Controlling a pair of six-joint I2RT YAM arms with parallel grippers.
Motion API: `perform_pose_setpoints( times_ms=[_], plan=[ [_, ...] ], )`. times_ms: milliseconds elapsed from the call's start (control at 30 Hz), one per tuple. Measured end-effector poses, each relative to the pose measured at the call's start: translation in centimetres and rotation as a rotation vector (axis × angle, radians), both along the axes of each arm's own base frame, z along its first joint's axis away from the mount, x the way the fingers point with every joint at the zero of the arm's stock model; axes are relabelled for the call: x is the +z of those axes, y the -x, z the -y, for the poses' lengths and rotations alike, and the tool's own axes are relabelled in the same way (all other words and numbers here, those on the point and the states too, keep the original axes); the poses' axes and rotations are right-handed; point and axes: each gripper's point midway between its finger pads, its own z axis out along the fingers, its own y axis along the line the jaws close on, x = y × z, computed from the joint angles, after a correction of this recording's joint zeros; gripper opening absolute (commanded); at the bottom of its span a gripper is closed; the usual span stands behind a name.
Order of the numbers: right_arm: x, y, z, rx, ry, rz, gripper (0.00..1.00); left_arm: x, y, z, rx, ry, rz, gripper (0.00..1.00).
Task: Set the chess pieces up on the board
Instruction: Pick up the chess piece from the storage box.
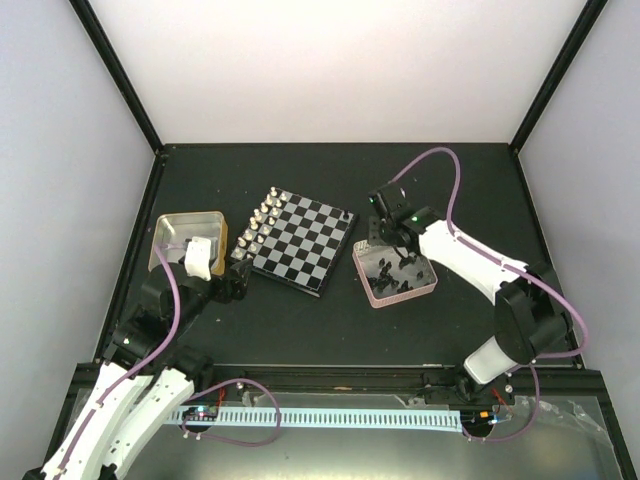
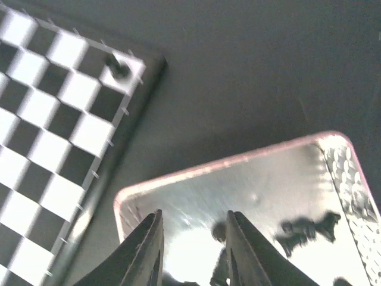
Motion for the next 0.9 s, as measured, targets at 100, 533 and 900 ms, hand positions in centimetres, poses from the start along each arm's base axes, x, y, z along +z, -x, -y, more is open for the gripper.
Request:
perform_pose_setpoints(
  times_ms=[100,533,900],
  plan=[
    [-2.6,2.0,1.1,0.003,0.031,-0.061,0.35,0.0,0.0,-0.1,0.004,-0.001,0.000,0.99],
    [-9.1,4.4,1.7,0.048,0.092,-0.219,0.24,-0.4,-0.3,-0.4,0.024,-0.015,-0.014,0.99],
    [-10.8,4.3,1.8,0.046,0.123,-0.247,0.13,-0.4,-0.2,-0.4,0.024,-0.014,-0.013,0.99]
  ],
)
